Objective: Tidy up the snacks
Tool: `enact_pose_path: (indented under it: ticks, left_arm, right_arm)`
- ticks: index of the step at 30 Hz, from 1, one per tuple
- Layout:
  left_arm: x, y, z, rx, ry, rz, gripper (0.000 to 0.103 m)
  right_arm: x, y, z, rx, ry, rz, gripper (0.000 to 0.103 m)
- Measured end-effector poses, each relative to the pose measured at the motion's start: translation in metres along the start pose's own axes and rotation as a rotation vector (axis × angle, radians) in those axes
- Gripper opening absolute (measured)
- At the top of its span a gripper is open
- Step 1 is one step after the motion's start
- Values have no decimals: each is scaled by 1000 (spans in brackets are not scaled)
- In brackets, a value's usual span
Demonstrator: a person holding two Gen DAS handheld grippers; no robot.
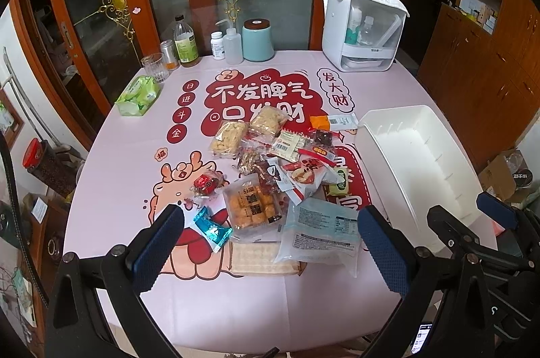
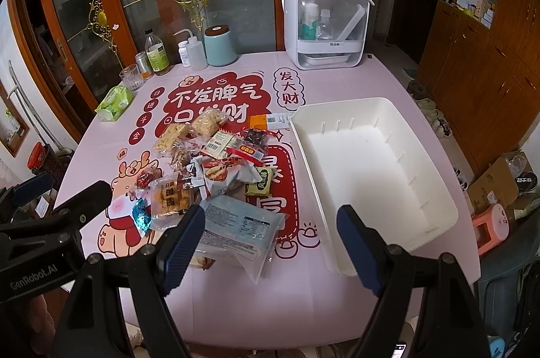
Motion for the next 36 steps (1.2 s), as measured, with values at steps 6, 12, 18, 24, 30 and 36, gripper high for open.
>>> enact_pose_path:
  ticks: [6, 12, 18, 24, 30, 36]
  left_arm:
    - [0, 0, 0, 1, 0, 0, 102]
    - [-5, 1, 0, 3, -1, 0, 102]
    - [-5, 1, 0, 2, 0, 0, 102]
    - [-13, 0, 0, 0, 2, -1, 102]
    - [-31, -5, 5, -7, -2, -6, 102]
    - [-49, -9, 8, 7, -31, -41, 102]
  right_arm:
    - [-1, 1, 0, 1, -1, 1, 81]
    - [-1, 1, 1, 1, -1, 1, 81]
    - [-17, 3, 2, -4, -1, -1, 81]
    - [-22, 0, 7, -12, -7, 0, 81]
    - [-27, -1, 11, -18, -14, 5, 81]
    - [-31, 0, 18, -31, -13, 26, 81]
Point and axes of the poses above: each gripper's, at about its wrist camera, not at the fingertips, and z roughly the way its jaws point, x to its right, y to its underside, the point moved 1 cm from there along z, roughly the way its jaws point, and after that the axes turned 2 degrees about -x, right-handed, at the moved point
